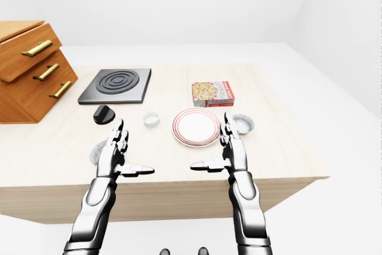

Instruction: Pick the akita bowl next to the plate and place it on the plate.

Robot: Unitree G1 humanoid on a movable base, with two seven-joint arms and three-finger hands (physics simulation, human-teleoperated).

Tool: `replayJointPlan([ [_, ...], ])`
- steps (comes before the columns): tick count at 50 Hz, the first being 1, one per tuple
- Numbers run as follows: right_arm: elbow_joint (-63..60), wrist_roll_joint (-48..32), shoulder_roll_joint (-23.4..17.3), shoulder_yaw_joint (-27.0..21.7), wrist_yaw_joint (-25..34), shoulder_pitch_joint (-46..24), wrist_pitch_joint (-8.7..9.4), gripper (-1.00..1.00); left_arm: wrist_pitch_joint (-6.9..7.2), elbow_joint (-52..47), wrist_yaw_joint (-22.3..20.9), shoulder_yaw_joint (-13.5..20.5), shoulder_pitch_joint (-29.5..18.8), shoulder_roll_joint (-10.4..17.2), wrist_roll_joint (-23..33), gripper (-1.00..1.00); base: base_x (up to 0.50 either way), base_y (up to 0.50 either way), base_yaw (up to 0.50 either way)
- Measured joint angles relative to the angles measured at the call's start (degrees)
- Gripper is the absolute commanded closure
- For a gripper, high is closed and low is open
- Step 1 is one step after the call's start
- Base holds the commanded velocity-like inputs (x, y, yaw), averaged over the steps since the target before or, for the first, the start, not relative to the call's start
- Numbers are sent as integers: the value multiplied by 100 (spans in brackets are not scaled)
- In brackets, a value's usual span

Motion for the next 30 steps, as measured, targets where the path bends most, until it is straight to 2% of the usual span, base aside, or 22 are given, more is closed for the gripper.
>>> replayJointPlan([
  [21, 10, 37, -11, -14, 3, -18, 0, -100, -1, 89, 3, -9, -13, 0, 40, -100, 0, -50, 0],
  [30, 31, -129, -21, 52, 25, 46, 0, -100, -32, 158, 5, -11, -26, -11, 44, -100, 0, -2, 0],
])
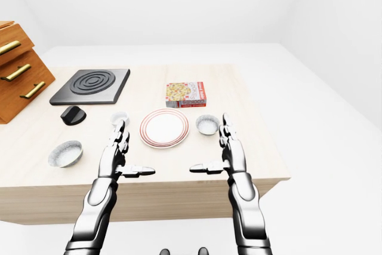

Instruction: Pick the akita bowl next to the plate and place it on the plate.

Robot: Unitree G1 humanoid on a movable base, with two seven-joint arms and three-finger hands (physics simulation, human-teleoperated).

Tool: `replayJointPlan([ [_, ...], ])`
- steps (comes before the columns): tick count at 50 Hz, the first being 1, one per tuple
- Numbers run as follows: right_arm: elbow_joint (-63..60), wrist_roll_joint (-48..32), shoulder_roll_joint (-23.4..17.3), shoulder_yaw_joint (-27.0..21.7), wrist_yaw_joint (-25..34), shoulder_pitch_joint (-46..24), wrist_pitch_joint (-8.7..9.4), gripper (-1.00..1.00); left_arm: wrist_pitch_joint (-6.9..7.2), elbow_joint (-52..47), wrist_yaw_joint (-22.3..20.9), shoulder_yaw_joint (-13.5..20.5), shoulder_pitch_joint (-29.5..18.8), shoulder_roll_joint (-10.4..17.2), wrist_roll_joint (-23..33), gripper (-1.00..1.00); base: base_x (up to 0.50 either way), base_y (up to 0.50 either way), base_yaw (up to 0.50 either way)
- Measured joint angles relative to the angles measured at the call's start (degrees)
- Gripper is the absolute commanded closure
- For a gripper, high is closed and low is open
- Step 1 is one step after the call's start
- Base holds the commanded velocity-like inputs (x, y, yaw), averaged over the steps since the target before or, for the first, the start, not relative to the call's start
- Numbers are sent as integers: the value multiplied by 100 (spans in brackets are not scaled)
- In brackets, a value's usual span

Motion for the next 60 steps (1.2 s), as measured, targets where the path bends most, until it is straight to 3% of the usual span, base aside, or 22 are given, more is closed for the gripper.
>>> replayJointPlan([
  [12, -120, -149, 26, 100, 132, 161, -1, -100, 15, 26, 17, 17, 7, 10, -13, -100, 11, 0, 0],
  [47, -146, -263, 50, 167, 234, 269, -45, -100, 18, 67, 37, 31, -21, 20, -28, -100, 34, 0, 0],
  [60, -138, -276, 55, 177, 238, 294, -112, -100, -32, 90, 45, 35, -18, 31, 14, -100, 3, 0, 0],
])
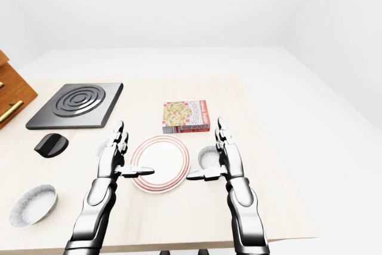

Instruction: Pick the akita bowl next to the plate and place it on the plate.

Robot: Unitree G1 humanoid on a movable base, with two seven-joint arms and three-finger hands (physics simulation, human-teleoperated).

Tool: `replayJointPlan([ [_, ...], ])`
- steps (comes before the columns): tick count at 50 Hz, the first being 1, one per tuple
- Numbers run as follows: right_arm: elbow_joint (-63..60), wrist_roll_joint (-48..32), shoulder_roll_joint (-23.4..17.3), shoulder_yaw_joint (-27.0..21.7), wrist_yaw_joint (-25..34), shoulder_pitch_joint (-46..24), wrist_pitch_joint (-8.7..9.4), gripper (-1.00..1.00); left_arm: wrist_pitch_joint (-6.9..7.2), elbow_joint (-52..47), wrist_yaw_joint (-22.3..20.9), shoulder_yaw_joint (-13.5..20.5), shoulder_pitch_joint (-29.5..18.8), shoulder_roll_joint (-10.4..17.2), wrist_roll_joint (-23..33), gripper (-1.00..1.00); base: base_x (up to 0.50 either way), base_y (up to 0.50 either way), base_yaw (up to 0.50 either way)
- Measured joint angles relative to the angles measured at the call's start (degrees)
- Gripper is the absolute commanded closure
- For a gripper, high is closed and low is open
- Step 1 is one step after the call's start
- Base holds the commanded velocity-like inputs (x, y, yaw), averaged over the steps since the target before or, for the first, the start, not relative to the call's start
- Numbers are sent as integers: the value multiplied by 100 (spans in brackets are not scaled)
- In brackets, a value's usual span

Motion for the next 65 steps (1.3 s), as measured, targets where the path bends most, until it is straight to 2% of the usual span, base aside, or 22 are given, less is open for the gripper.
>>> replayJointPlan([
  [19, -66, 44, -3, -6, 32, 24, 73, -100, 93, -217, 24, 19, 26, 21, 130, -100, 0, 0, 0],
  [25, -78, 43, -3, -3, 41, 37, 78, -100, 201, -358, 28, 129, 10, 66, 110, -100, 0, 0, 0],
  [32, -70, 28, -3, 3, 47, 51, 64, -100, 370, -448, 81, 459, -38, 137, -212, -100, 0, 0, 0],
  [45, -54, -13, -1, 25, 52, 81, 38, -100, 534, -453, 258, 936, -85, 307, -758, -100, 0, 0, 0],
  [61, 28, -87, -4, 52, 71, 103, -56, -100, 534, -465, 533, 1472, -86, 516, -1245, -100, 0, 0, 0],
  [65, 83, -118, -8, 51, 72, 94, -121, -100, 534, -424, 516, 1828, -21, 663, -1447, -100, 0, 0, 0],
])
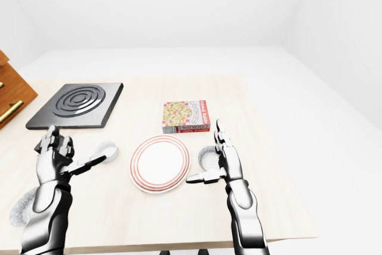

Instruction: Pick the akita bowl next to the plate and place it on the plate.

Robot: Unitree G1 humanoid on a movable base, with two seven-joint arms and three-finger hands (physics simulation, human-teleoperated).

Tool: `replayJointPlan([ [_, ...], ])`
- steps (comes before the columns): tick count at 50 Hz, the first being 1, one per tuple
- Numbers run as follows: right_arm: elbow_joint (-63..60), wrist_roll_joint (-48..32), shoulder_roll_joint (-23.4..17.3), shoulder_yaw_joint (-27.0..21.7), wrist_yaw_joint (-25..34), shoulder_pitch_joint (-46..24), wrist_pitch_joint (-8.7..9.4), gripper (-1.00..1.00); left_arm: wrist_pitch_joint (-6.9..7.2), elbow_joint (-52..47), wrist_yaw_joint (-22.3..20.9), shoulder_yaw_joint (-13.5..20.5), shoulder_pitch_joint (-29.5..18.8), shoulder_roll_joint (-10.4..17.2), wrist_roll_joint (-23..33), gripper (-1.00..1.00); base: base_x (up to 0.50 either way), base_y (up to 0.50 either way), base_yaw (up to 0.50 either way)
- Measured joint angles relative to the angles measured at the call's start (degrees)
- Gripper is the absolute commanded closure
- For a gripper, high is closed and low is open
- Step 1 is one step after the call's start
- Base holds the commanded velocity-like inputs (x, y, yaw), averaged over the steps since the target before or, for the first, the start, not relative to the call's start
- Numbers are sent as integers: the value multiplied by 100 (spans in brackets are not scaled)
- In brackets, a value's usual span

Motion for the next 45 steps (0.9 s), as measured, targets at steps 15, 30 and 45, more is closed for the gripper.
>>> replayJointPlan([
  [15, 105, -81, -1, 8, -4, 6, -148, -100, 0, -14, -25, 633, 131, 228, -321, -100, 0, 0, 0],
  [30, 150, -110, -1, 13, -3, 14, -210, -100, 0, 41, -46, 751, 150, 268, -377, -100, 0, 0, 0],
  [45, 187, -109, -2, 10, 5, 9, -249, -100, 0, -55, -45, 734, 161, 259, -296, -100, 0, 0, 0],
])
